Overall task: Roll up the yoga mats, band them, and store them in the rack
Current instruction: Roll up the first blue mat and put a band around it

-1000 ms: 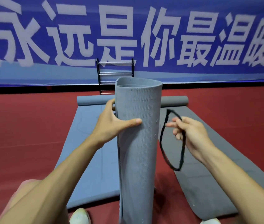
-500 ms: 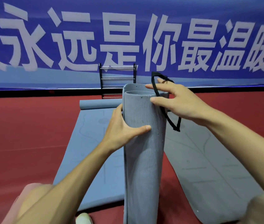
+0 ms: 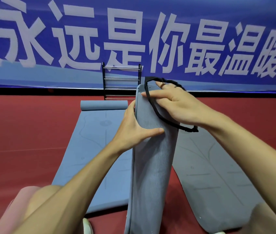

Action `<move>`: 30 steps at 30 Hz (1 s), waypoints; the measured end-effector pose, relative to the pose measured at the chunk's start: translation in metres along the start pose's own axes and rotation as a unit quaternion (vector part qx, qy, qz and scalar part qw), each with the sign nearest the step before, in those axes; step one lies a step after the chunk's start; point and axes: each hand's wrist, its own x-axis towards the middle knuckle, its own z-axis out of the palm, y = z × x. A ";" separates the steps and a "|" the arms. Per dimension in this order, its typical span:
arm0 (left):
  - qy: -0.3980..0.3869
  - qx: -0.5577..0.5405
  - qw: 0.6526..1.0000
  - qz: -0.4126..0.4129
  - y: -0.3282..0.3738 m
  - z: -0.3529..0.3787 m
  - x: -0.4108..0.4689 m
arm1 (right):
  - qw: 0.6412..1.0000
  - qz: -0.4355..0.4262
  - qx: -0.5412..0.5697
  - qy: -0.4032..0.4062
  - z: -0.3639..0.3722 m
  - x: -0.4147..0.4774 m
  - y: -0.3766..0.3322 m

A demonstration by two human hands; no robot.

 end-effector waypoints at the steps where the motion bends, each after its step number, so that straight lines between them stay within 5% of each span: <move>1: -0.018 -0.013 1.000 -0.007 0.000 0.000 0.001 | 1.000 0.001 -0.009 0.011 0.003 0.000 0.002; 13: 0.022 -0.070 0.997 -0.014 0.006 0.011 0.002 | 0.999 0.038 0.022 0.009 0.001 -0.011 -0.003; 18: 0.134 -0.050 0.990 -0.015 0.008 0.007 0.005 | 0.995 0.054 0.059 0.058 0.000 -0.018 0.007; 24: 0.174 -0.090 0.977 -0.087 0.024 -0.007 0.012 | 0.965 0.077 0.218 0.127 -0.014 -0.028 0.015; 30: 0.168 -0.143 0.971 -0.093 0.038 -0.020 0.017 | 0.977 0.061 0.176 0.101 -0.028 -0.027 0.025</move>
